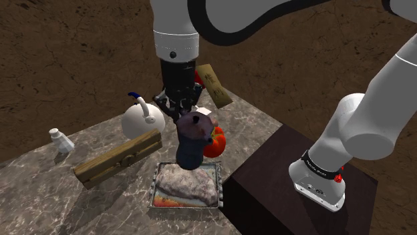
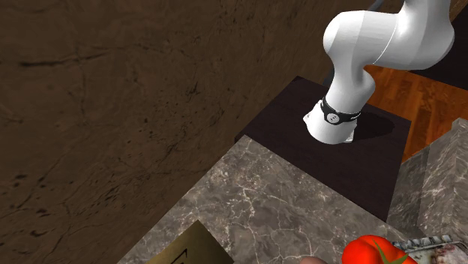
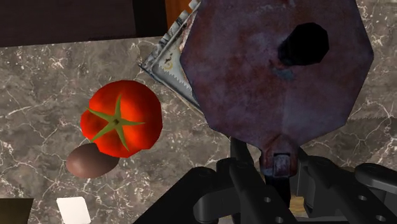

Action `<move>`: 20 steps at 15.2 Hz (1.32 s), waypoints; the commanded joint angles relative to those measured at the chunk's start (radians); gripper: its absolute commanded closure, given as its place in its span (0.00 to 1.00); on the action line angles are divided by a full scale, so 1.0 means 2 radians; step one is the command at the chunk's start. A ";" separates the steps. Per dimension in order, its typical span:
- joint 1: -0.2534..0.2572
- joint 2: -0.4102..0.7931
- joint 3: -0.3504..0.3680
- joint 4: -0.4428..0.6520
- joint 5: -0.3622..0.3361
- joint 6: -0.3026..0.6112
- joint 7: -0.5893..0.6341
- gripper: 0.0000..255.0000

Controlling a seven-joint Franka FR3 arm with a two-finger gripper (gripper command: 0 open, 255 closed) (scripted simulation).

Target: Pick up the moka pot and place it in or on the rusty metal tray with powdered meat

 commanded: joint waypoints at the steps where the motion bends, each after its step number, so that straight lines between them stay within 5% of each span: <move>1: 0.002 0.007 0.003 -0.003 -0.003 0.010 0.006 1.00; 20: 0.008 0.057 0.005 -0.081 -0.023 0.134 0.011 1.00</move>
